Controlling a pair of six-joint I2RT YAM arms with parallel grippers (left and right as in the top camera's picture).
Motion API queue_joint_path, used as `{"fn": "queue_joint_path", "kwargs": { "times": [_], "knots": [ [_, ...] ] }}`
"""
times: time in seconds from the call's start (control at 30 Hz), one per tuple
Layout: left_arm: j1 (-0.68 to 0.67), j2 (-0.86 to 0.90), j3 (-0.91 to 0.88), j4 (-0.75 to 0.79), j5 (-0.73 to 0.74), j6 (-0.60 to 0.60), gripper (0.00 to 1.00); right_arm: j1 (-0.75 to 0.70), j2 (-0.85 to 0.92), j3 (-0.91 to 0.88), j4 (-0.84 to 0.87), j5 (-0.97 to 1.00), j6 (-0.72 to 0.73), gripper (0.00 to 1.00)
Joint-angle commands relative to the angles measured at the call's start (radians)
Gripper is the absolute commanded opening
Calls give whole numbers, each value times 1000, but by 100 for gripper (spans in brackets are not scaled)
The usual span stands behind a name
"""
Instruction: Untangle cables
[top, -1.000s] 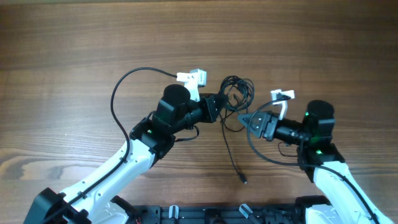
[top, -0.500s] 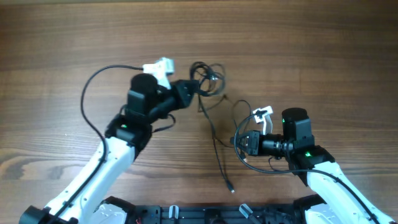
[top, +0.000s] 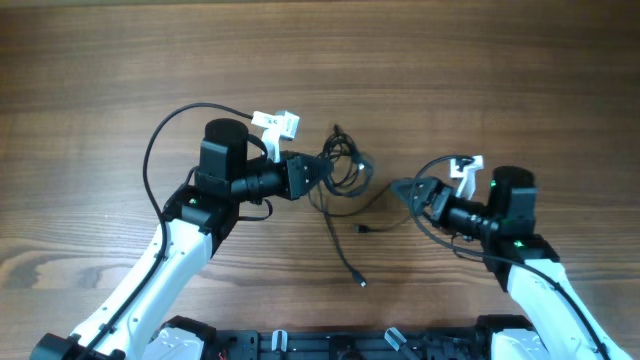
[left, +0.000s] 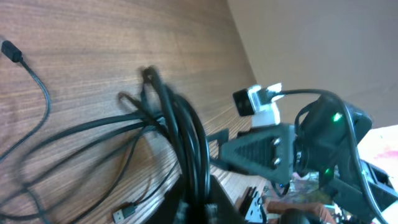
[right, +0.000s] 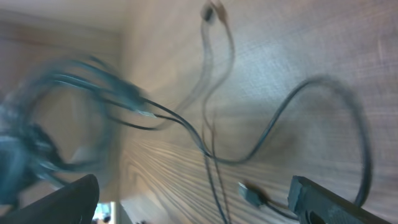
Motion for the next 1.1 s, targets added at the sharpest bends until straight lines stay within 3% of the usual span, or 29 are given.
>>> {"fn": "queue_joint_path", "kwargs": {
  "times": [0.0,0.13,0.3,0.43,0.53,0.83,0.93,1.07],
  "knots": [
    [-2,-13,10,-18,11,-20,4,-34,1,5,29,-119,17,100],
    [-72,-13,11,-17,-10,-56,4,-34,1,5,59,-173,16,100],
    [-151,-13,11,6,-56,-31,4,-34,1,5,310,-289,43,98],
    [-119,-13,11,22,-34,-21,4,-27,1,5,273,-253,-42,71],
    [-111,-13,11,51,38,-21,4,10,1,5,232,-177,-66,65],
    [-111,-13,11,50,62,-22,4,172,1,4,211,4,-61,52],
    [-111,-13,11,50,63,-22,4,191,1,4,187,31,-61,36],
    [-111,-13,11,51,81,-23,4,192,1,4,169,69,-59,4]
  ]
}}
